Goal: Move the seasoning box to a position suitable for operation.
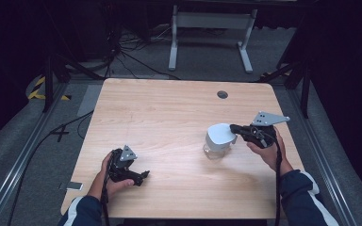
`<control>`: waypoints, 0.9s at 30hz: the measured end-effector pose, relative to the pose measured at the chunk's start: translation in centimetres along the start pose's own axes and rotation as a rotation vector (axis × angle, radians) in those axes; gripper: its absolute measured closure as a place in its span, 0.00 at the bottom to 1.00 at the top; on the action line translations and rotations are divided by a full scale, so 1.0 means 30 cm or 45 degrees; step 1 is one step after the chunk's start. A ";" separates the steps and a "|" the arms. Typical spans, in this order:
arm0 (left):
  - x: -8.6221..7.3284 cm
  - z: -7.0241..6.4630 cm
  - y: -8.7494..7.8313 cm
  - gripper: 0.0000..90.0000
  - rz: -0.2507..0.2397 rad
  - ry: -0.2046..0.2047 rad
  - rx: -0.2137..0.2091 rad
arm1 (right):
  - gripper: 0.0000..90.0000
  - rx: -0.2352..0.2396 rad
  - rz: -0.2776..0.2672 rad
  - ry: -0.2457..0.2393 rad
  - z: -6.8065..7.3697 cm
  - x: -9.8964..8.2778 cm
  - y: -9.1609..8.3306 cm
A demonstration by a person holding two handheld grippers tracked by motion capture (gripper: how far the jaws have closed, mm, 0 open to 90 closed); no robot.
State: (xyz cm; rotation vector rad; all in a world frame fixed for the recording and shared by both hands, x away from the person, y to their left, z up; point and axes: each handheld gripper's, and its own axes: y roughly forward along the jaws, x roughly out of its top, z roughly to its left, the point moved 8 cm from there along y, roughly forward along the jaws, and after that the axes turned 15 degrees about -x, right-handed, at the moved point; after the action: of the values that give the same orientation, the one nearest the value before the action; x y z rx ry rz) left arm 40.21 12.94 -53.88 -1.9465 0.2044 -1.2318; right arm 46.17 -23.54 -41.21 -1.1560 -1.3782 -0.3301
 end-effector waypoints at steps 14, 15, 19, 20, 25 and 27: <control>0.044 -0.020 -0.011 0.31 -0.025 0.060 -0.004 | 1.00 -0.012 -0.004 0.023 -0.004 0.000 0.006; 0.059 -0.022 -0.013 0.43 -0.030 0.099 0.007 | 1.00 -0.022 -0.004 0.024 -0.006 0.000 0.006; 0.126 -0.051 -0.006 0.53 -0.084 0.135 -0.017 | 1.00 -0.020 -0.005 0.033 -0.008 -0.001 0.006; 0.146 -0.062 -0.004 0.56 -0.105 0.128 -0.032 | 1.00 -0.029 -0.005 0.031 -0.010 -0.001 0.006; 0.265 -0.125 0.021 0.64 -0.161 0.202 -0.087 | 1.00 -0.032 0.005 0.032 -0.005 0.000 0.004; 0.315 -0.157 0.038 0.66 -0.181 0.231 -0.107 | 1.00 -0.035 0.003 0.030 -0.003 0.001 0.005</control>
State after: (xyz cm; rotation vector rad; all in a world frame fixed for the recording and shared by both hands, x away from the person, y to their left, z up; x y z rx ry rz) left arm 41.50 4.75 -47.25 -1.9476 0.2162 -1.5170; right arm 46.34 -23.53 -41.24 -1.1728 -1.3554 -0.3602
